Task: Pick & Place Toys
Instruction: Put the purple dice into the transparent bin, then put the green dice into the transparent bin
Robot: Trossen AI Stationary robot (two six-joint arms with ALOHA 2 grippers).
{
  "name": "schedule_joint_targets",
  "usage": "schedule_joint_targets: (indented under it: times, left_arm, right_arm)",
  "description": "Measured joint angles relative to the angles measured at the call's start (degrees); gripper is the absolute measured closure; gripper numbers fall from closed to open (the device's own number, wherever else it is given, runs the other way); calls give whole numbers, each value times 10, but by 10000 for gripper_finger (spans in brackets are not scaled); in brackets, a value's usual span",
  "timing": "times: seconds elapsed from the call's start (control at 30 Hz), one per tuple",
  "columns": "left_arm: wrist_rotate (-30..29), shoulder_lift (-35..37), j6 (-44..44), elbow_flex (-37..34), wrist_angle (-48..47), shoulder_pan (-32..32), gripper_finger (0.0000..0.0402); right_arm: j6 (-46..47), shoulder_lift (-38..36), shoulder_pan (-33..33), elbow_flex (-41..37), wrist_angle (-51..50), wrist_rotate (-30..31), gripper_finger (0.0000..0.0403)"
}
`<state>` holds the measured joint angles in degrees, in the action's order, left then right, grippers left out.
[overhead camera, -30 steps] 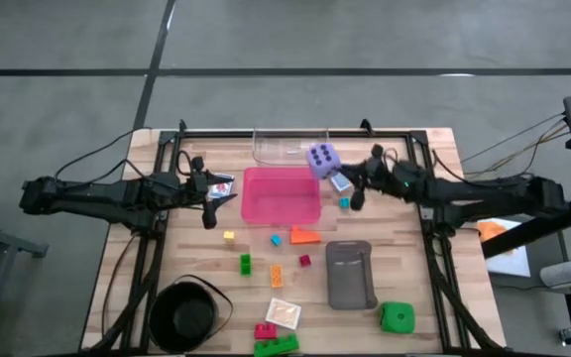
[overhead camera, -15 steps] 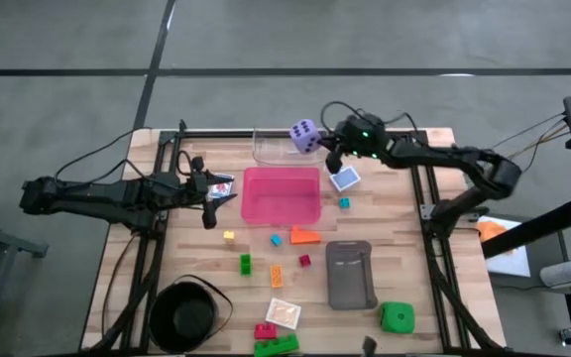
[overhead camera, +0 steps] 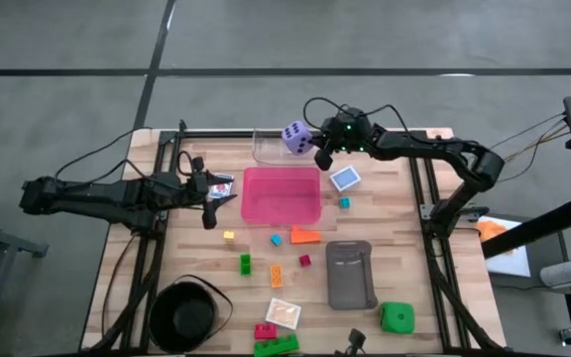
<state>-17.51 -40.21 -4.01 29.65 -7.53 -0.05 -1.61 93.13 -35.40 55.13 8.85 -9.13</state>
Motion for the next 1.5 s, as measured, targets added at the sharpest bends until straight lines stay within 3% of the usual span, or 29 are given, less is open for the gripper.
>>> schedule_joint_targets:
  times: [0.6,0.7,0.97,1.07,1.2,1.33,1.5]
  left_arm:
    - [1,0,1,0,0,0,198]
    - [1,0,1,0,0,0,198]
    - [0,0,1,0,0,0,198]
    - [0,0,-1,0,3,0,198]
    - [0,0,-1,0,20,0,198]
    - [0,0,-2,-3,37,0,198]
    - [7,0,-12,-59,175,0,198]
  right_arm:
    - [4,-4,0,-1,-27,0,370]
    - [14,-5,0,-1,-26,0,337]
    - [14,-11,0,-1,-23,1,201]
    - [14,-12,1,-1,-7,1,173]
    - [13,-12,10,-3,49,0,164]
    - [26,-12,30,-32,173,-16,163]
    - [44,-12,74,-107,388,-16,163]
